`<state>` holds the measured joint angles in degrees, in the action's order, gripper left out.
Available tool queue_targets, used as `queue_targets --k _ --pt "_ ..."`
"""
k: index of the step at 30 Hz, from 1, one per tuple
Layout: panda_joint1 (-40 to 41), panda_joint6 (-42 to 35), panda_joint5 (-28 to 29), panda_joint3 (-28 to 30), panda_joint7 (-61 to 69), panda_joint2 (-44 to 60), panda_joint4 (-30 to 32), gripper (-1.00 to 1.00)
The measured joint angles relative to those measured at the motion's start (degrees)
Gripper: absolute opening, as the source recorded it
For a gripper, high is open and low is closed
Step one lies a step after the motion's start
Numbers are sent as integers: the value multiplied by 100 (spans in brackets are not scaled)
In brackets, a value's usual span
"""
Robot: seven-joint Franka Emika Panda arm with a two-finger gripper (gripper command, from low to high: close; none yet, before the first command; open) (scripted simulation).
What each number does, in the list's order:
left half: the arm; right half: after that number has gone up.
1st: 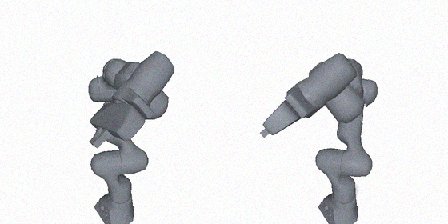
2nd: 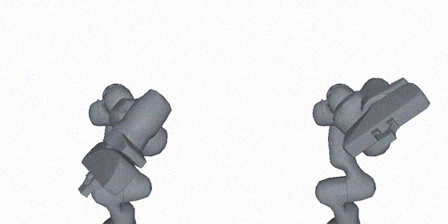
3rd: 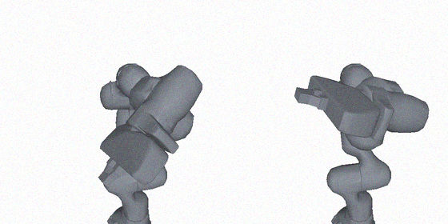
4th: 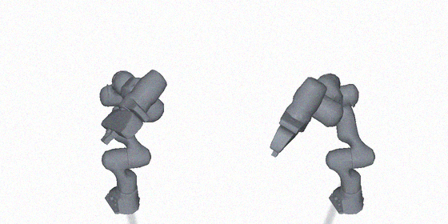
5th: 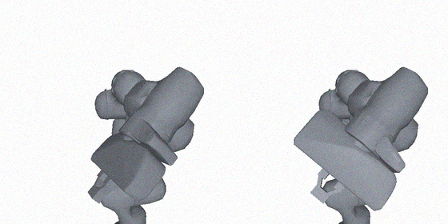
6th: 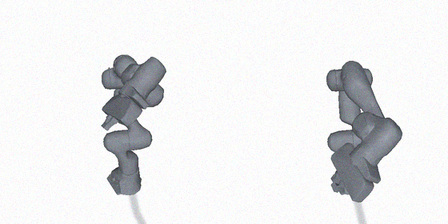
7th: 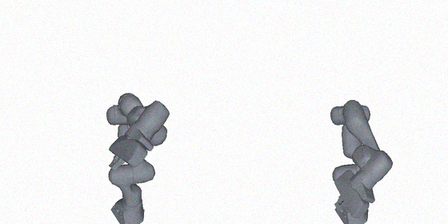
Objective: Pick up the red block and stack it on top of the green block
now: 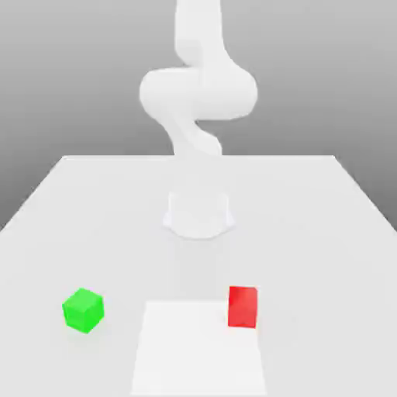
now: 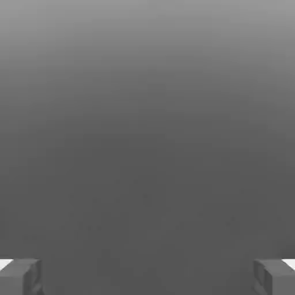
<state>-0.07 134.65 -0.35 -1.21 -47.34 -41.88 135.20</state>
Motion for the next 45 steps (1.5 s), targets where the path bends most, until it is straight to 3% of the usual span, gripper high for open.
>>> queue_targets --k 17,20,24,25,32,39,45 --pt "-194 2485 -172 -930 -1372 3556 2767 0" --pt "-221 3068 137 -891 -1693 4302 2861 0" --pt "-570 3776 666 -416 -2087 5149 2764 0" --pt "-674 3914 740 -294 -2141 5311 2742 -100" --pt "-690 3936 763 -275 -2162 5329 2739 -100" --pt "-595 2825 -17 -583 -1598 4020 2932 -100" --pt "13 2433 8 -48 -803 3765 2776 -100"
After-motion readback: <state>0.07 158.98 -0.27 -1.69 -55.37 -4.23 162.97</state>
